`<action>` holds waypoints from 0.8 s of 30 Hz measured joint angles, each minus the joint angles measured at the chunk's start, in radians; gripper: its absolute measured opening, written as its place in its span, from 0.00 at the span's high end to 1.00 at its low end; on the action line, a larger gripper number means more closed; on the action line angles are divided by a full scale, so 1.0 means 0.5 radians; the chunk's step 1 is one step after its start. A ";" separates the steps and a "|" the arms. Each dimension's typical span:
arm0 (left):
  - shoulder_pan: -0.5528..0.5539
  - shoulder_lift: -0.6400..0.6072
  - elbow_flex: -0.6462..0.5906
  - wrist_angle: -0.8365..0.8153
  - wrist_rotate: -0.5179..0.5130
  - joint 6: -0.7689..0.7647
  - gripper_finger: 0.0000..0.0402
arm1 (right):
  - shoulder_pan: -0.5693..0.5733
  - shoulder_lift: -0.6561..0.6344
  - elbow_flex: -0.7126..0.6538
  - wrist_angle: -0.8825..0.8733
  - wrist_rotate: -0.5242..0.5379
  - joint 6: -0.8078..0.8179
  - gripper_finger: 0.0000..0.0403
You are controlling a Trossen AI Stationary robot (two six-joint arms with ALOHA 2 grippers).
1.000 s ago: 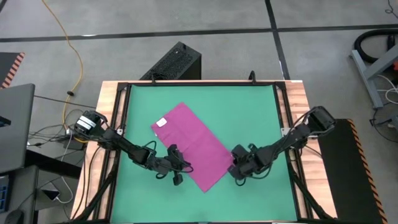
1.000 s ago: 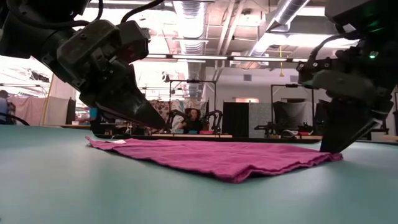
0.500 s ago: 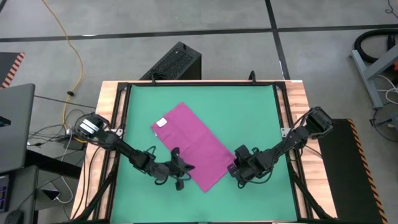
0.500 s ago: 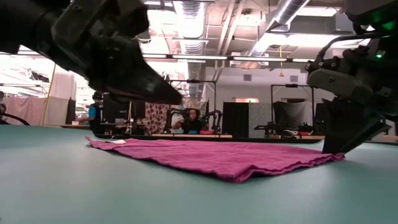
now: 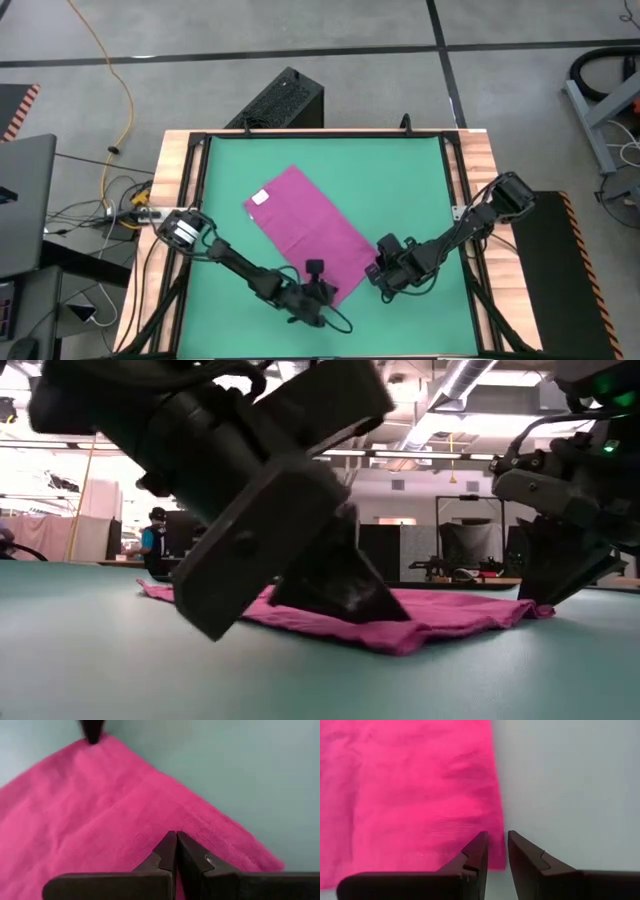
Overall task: Roll towel
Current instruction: Roll the pink towel
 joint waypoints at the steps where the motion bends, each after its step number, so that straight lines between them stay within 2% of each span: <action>1: 0.001 0.008 0.015 -0.038 0.045 -0.035 1.00 | 0.012 0.001 0.029 -0.032 0.000 -0.009 0.76; 4: 0.005 -0.038 0.032 -0.230 0.206 -0.113 1.00 | 0.046 0.001 0.151 -0.173 0.002 -0.013 0.76; 8: -0.011 -0.168 0.033 -0.689 0.348 -0.128 1.00 | 0.098 0.000 0.353 -0.363 0.082 -0.080 0.76; 13: -0.053 -0.271 0.027 -1.082 0.378 -0.061 1.00 | 0.063 -0.002 0.478 -0.317 0.315 -0.321 0.76; 17: -0.076 -0.305 0.024 -1.271 0.343 0.010 1.00 | -0.117 0.076 0.479 -0.072 0.439 -0.677 0.76; 19: -0.086 -0.318 0.021 -1.293 0.288 0.011 1.00 | -0.243 0.164 0.478 0.138 0.387 -0.961 0.76; 22: -0.107 -0.352 0.012 -1.292 0.242 -0.003 1.00 | -0.425 0.299 0.478 0.486 0.156 -1.350 0.76; 24: -0.133 -0.388 0.012 -1.287 0.212 -0.039 1.00 | -0.516 0.384 0.480 0.593 0.026 -1.453 0.76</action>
